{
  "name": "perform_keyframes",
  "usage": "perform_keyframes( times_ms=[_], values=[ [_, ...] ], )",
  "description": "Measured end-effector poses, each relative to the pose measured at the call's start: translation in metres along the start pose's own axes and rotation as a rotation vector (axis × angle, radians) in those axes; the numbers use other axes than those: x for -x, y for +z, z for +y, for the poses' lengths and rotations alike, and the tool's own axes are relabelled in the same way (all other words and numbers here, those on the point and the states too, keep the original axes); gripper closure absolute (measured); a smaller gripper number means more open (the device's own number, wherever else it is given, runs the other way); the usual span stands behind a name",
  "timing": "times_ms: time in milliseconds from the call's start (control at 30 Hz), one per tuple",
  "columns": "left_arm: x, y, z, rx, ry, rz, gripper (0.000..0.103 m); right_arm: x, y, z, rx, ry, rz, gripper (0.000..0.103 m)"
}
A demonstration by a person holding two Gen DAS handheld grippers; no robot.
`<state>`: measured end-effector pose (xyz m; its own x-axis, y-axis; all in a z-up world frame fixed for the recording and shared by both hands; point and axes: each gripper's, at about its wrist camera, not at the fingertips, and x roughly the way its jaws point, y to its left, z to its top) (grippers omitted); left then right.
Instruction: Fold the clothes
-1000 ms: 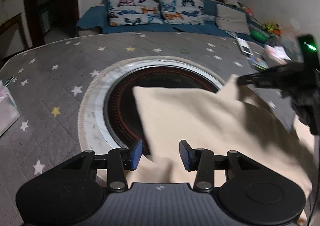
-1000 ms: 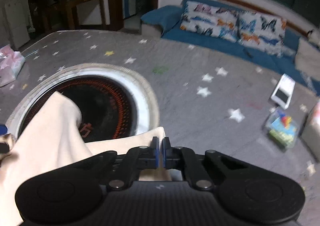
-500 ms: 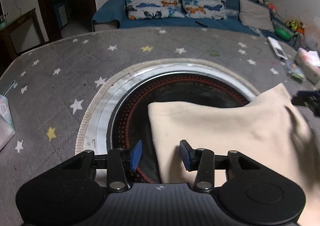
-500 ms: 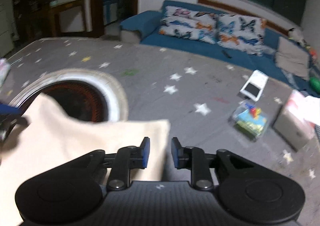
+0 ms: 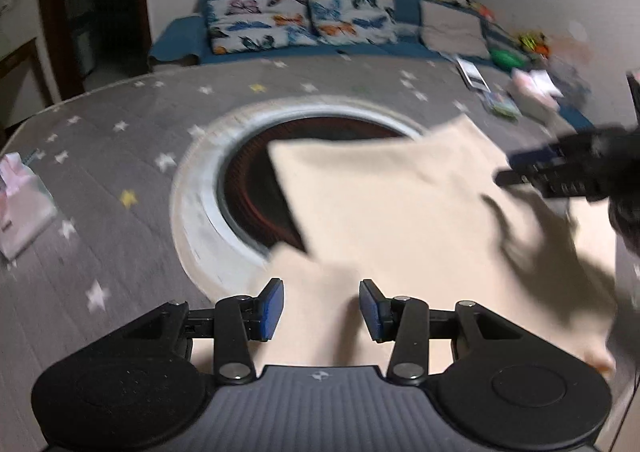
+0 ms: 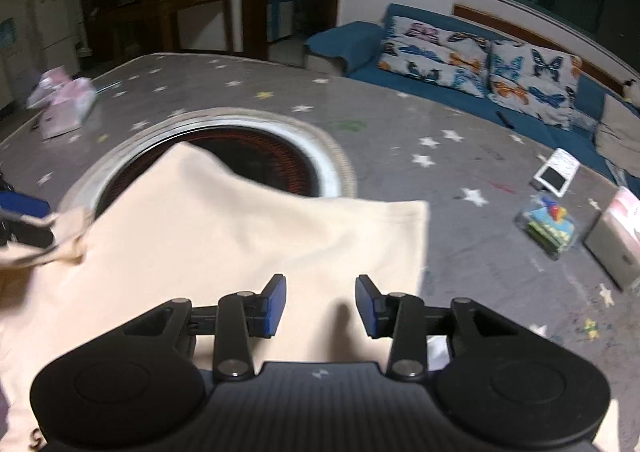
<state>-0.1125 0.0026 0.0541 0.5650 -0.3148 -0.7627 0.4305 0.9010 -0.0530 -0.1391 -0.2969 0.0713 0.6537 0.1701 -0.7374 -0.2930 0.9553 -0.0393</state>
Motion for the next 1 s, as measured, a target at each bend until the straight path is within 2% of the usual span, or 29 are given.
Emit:
perform_keyframes(
  times_ms=[133,200,267,333,467,733,833,900,1000],
  values=[
    [-0.014,-0.008,-0.011,-0.003,0.034,0.007,0.058,0.007,-0.012,0.025,0.041,0.035,0.009,0.065],
    [-0.017,-0.009,-0.011,0.012,0.043,-0.006,0.064,0.010,-0.018,0.036,0.062,0.044,0.014,0.065],
    [-0.012,-0.010,-0.008,0.036,0.026,-0.025,0.087,0.013,-0.023,0.042,0.071,0.045,0.017,0.065],
    [-0.002,-0.013,0.000,0.072,0.022,-0.057,0.098,0.017,-0.028,0.046,0.074,0.047,0.018,0.065],
    [0.031,-0.022,0.028,0.164,0.079,-0.155,0.100,0.020,-0.034,0.045,0.063,0.045,0.024,0.065],
    [0.098,-0.077,0.100,0.463,0.295,-0.287,0.100,0.020,-0.044,0.044,0.061,0.028,0.037,0.064],
    [0.101,-0.101,0.120,0.527,0.332,-0.255,0.100,0.022,-0.047,0.044,0.062,0.023,0.032,0.063],
    [0.096,-0.107,0.127,0.535,0.351,-0.224,0.099,0.024,-0.049,0.044,0.063,0.019,0.030,0.059],
    [0.091,-0.108,0.130,0.534,0.408,-0.190,0.092,0.029,-0.051,0.046,0.062,0.018,0.027,0.059]
  ],
)
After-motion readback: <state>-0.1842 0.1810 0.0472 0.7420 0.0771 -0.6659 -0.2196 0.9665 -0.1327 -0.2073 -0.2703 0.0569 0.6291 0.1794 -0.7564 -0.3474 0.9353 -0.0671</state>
